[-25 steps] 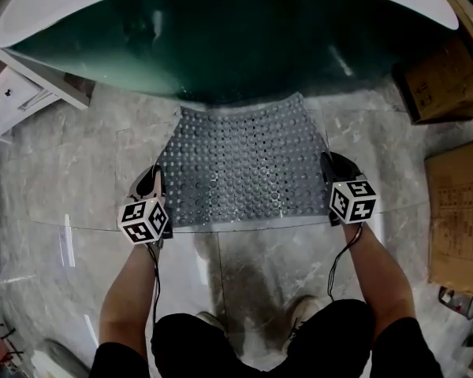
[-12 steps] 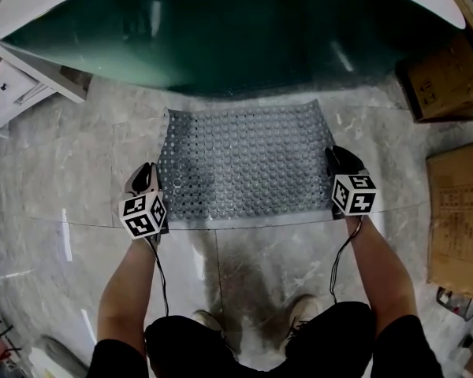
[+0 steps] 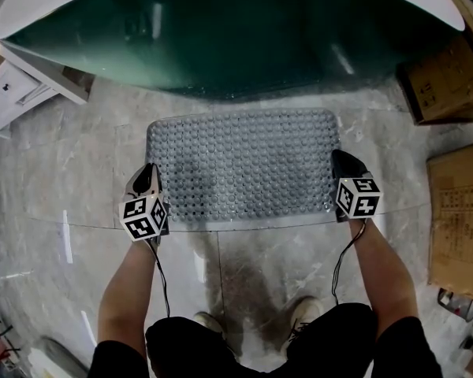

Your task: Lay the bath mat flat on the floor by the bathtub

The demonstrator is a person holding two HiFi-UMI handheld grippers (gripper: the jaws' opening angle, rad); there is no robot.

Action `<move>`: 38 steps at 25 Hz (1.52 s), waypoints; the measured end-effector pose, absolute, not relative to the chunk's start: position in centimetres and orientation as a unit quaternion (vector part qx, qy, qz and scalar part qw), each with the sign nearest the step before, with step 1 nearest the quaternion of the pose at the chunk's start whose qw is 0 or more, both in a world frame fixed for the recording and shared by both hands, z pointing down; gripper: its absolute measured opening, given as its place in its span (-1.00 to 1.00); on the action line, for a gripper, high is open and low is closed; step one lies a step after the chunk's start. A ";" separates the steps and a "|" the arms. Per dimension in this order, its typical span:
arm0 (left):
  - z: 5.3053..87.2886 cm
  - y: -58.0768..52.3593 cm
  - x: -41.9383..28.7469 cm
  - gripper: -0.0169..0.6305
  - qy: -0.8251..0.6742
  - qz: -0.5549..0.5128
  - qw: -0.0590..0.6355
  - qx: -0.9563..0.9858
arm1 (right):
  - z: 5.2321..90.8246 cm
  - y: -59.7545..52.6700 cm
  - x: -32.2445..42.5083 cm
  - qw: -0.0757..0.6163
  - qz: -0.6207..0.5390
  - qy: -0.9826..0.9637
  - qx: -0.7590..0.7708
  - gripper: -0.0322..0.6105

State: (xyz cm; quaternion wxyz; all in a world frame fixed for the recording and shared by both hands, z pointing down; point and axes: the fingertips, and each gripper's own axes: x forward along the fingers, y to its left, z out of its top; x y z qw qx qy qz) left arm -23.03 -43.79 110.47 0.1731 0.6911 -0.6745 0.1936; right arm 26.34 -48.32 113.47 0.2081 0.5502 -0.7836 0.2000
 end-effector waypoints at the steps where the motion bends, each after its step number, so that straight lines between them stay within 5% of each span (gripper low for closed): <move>1: 110.5 -43.7 -23.0 -0.84 -0.673 0.195 0.172 0.692 | 113.4 -48.3 26.3 0.209 0.200 -0.785 0.548 -0.85; 24: 103.0 -40.8 -22.1 -0.90 -0.655 0.161 0.120 0.728 | 106.7 -47.0 23.3 0.181 0.155 -0.815 0.529 -0.85; 38: 87.4 -33.5 -20.9 -0.90 -0.638 0.163 0.123 0.743 | 90.7 -39.6 23.4 0.171 0.166 -0.817 0.525 -0.85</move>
